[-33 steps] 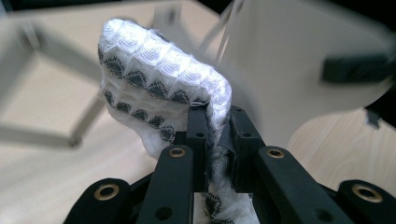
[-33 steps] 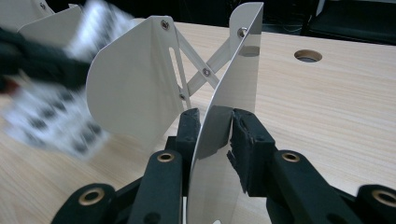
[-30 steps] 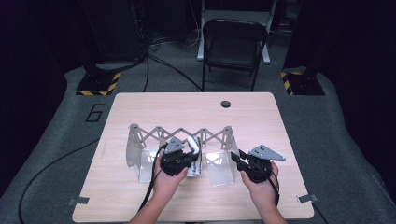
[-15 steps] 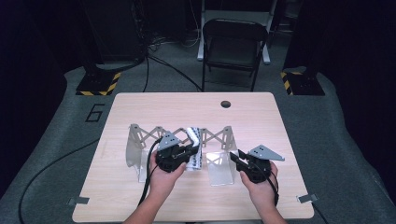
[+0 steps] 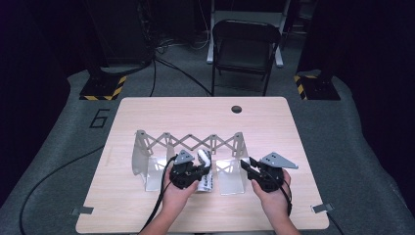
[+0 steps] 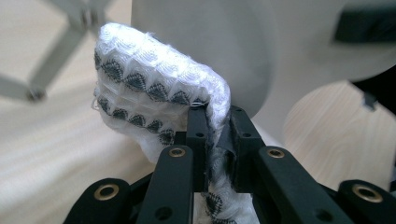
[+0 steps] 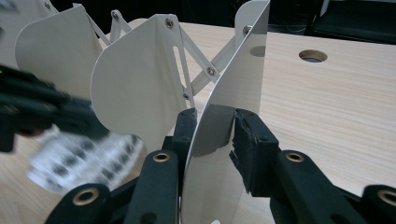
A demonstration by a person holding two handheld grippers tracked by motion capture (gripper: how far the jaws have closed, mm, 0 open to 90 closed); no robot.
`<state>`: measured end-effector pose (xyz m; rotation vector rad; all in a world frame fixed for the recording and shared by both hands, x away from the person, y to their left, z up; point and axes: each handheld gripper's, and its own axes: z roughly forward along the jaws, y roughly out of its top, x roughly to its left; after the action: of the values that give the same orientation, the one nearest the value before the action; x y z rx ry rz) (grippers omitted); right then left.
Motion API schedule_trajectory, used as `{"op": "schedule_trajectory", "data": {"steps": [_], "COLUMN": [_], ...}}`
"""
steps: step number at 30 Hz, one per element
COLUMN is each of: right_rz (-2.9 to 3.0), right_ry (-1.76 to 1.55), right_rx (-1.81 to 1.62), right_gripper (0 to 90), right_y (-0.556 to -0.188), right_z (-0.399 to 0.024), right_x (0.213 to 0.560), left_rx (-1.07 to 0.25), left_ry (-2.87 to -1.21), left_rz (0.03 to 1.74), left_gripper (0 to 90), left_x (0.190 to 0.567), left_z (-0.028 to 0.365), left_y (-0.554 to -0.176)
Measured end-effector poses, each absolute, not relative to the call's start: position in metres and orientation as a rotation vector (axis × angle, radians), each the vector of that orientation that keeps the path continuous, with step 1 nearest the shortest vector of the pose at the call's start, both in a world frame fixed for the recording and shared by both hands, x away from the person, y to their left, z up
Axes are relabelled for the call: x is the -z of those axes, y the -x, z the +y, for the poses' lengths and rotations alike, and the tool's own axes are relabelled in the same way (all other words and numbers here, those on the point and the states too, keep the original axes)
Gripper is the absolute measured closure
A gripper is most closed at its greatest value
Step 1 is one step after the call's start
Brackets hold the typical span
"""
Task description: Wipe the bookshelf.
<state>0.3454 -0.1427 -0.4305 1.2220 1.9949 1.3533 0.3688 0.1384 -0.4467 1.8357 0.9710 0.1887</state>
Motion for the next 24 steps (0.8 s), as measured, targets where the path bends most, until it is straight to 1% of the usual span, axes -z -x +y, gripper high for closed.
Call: {"op": "schedule_trajectory", "data": {"steps": [1,3,4,5,7,9,11,12,15,19,24], "right_rz": [1.995,1.996,1.999,1.999,1.997,2.006,2.007,2.007,2.008,2.012,2.013], "right_ry": [-1.222,-1.222,-1.221,-1.221,-1.220,-1.220,-1.223,-1.223,-1.222,-1.220,-1.214], "right_rx": [-1.353,-1.354,-1.352,-1.352,-1.353,-1.349,-1.347,-1.347,-1.349,-1.351,-1.348], "right_gripper": [70.4,70.2,70.1,70.1,69.8,69.0,68.8,68.8,68.8,68.8,68.8], "right_y": [-0.345,-0.345,-0.345,-0.345,-0.346,-0.346,-0.346,-0.346,-0.346,-0.346,-0.347], "right_z": [-0.143,-0.143,-0.142,-0.142,-0.142,-0.141,-0.140,-0.140,-0.141,-0.140,-0.141], "right_x": [0.430,0.431,0.431,0.431,0.431,0.432,0.433,0.433,0.433,0.434,0.434], "left_rx": [-0.189,-0.220,-0.262,-0.262,-0.281,-0.258,-0.250,-0.250,-0.234,-0.247,-0.249], "left_ry": [-1.836,-1.792,-1.770,-1.770,-1.757,-1.753,-1.773,-1.773,-1.792,-1.820,-1.920], "left_rz": [0.971,0.920,0.871,0.871,0.844,0.851,0.900,0.900,0.952,0.999,1.033], "left_gripper": [81.1,81.0,81.0,81.0,81.0,81.0,81.0,81.0,81.0,81.0,81.0], "left_x": [0.447,0.420,0.400,0.400,0.384,0.383,0.400,0.400,0.426,0.454,0.485], "left_z": [0.138,0.142,0.145,0.145,0.147,0.148,0.146,0.146,0.145,0.143,0.138], "left_y": [-0.369,-0.363,-0.357,-0.357,-0.354,-0.357,-0.363,-0.363,-0.368,-0.373,-0.373]}}
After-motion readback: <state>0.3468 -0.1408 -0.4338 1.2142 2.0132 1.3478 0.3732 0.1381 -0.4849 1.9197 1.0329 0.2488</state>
